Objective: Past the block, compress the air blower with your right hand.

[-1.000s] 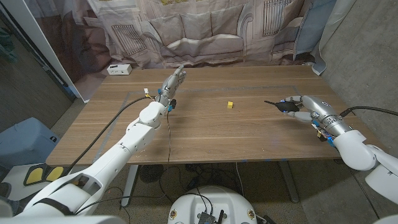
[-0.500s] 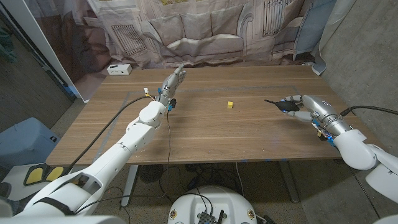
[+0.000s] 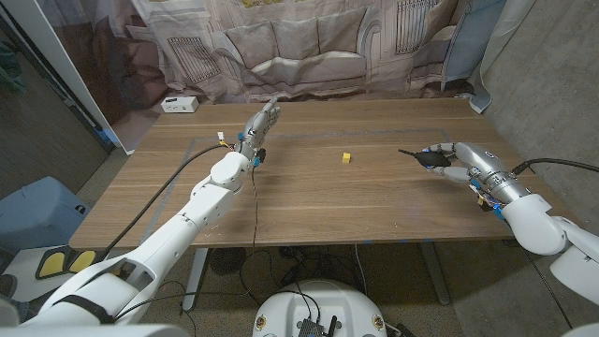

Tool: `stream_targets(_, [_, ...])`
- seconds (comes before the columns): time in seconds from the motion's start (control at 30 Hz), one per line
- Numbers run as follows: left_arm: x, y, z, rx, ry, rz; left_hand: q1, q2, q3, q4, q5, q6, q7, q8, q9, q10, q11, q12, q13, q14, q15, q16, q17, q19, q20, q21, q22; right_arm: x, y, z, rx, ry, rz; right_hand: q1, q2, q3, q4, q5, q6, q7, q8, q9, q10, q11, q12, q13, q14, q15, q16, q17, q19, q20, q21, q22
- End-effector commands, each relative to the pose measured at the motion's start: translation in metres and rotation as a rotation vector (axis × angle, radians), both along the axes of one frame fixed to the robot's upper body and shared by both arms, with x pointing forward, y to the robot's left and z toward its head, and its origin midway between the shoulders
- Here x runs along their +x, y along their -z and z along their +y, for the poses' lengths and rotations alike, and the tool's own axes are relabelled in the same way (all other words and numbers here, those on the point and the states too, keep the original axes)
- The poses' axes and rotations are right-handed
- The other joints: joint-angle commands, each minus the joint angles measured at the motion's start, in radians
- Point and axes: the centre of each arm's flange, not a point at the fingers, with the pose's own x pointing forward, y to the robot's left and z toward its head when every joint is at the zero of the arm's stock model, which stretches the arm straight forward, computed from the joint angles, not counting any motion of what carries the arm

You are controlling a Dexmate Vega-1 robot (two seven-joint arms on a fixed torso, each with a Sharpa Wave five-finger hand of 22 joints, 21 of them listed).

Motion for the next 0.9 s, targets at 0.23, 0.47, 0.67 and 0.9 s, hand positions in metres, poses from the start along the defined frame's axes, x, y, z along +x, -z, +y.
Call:
stream_targets(0.23, [0.0005,0.0018,-0.0037,-0.005,0.004,0.0,0.004,0.012,0.001,-0.006,-0.001,0.006,0.0,-0.001,0.004,0.01,0.004,-0.002,0.004,0.005,0.003,-0.003,0.006,0.004,0.0,-0.002,0.005,-0.0002,0.0013,-0.0029,0.007,0.004,-0.006,0.011,0.011,0.0,-0.003,0.006,0.022,-0.013,0.009,0.001,0.039,0.001,0.015,0.004,0.021,-0.08,-0.003,-0.002,0.008,-0.009,0.0,0.001])
stream_targets(0.47, [-0.0014,0.0013,-0.0062,0.002,0.004,0.003,0.004,0.013,0.001,-0.006,-0.001,0.007,0.001,0.0,0.004,0.009,0.004,-0.003,0.004,0.006,0.004,-0.003,0.006,0.004,0.0,-0.003,0.005,0.0015,0.0026,-0.0047,0.02,-0.006,-0.007,0.025,0.023,0.009,-0.007,0.008,0.059,-0.009,0.022,0.001,0.07,0.005,0.024,0.003,0.058,-0.092,0.003,-0.007,0.027,-0.013,0.007,0.002])
stream_targets(0.67, [-0.0015,-0.0002,-0.0077,0.002,0.0,0.008,0.004,0.013,0.001,-0.007,-0.001,0.007,0.001,0.0,0.004,0.01,0.004,-0.002,0.004,0.007,0.003,-0.003,0.006,0.003,0.001,-0.003,0.005,0.0023,0.0031,-0.0061,0.029,-0.001,-0.015,0.033,0.031,0.013,-0.008,0.01,0.073,-0.005,0.026,0.0,0.082,0.001,0.026,0.002,0.072,-0.096,0.007,-0.007,0.036,-0.015,0.01,0.002])
stream_targets(0.9, [-0.0022,-0.0018,-0.0106,0.008,0.002,0.003,0.004,0.014,0.002,-0.007,-0.001,0.009,0.001,0.0,0.004,0.012,0.004,-0.001,0.004,0.006,0.004,-0.003,0.006,0.004,0.0,-0.003,0.005,0.0029,0.0038,-0.0083,0.053,-0.01,-0.023,0.032,0.044,0.015,-0.002,0.011,0.109,-0.003,0.036,-0.001,0.124,0.002,0.036,0.001,0.122,-0.105,0.024,-0.004,0.062,-0.017,0.021,0.004])
